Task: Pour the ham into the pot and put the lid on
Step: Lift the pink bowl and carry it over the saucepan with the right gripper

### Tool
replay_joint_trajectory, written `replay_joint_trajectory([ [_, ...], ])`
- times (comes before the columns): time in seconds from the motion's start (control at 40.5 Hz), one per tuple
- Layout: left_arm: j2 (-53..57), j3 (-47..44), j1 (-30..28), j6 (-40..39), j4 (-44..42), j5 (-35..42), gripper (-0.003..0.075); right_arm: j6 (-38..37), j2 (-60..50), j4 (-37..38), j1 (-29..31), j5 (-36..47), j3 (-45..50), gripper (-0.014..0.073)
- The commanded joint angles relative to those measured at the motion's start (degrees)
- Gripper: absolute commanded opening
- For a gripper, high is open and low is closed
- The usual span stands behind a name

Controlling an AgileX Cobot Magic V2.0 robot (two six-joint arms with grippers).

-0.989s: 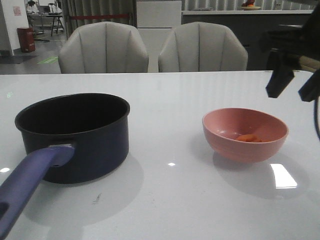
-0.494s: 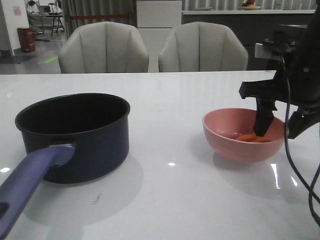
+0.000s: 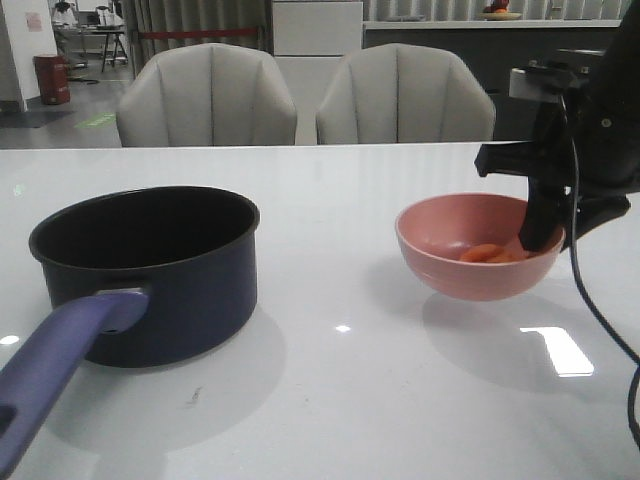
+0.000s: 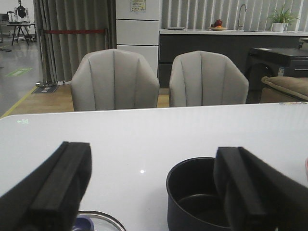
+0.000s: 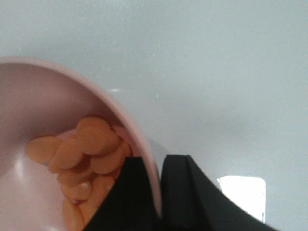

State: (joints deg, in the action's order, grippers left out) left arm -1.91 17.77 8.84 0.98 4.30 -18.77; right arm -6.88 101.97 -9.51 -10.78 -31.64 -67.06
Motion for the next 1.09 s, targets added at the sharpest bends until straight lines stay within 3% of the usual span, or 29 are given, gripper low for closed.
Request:
replay_joint_trajectory([
  [0.0, -0.7, 1.4, 0.5, 0.0, 0.5, 4.2, 0.0565, 1.1, -5.4, -0.5, -0.3, 3.4, -3.2, 0.0138],
  [0.124, -0.7, 1.4, 0.5, 0.0, 0.5, 4.2, 0.0565, 4.5, -8.3, -0.5, -3.0, 4.6, -4.8, 0.0138],
  [0.321, -0.7, 1.4, 0.5, 0.0, 0.5, 4.2, 0.0565, 7.9, -12.1, -0.5, -11.3, 13.4, -4.9, 0.0138],
  [0.593, -0.7, 1.4, 0.5, 0.0, 0.5, 4.2, 0.0565, 11.9, -10.6, 3.3, -22.2, 32.9, -4.6, 0.0138],
  [0.915, -0.7, 1.4, 0.5, 0.0, 0.5, 4.2, 0.0565, 14.0, -2.2, 14.0, -26.7, 56.9, -4.6, 0.0138],
  [1.063, -0.7, 1.4, 0.5, 0.0, 0.5, 4.2, 0.0565, 21.1, 0.9, 15.7, -27.7, 63.0, -4.6, 0.0138],
])
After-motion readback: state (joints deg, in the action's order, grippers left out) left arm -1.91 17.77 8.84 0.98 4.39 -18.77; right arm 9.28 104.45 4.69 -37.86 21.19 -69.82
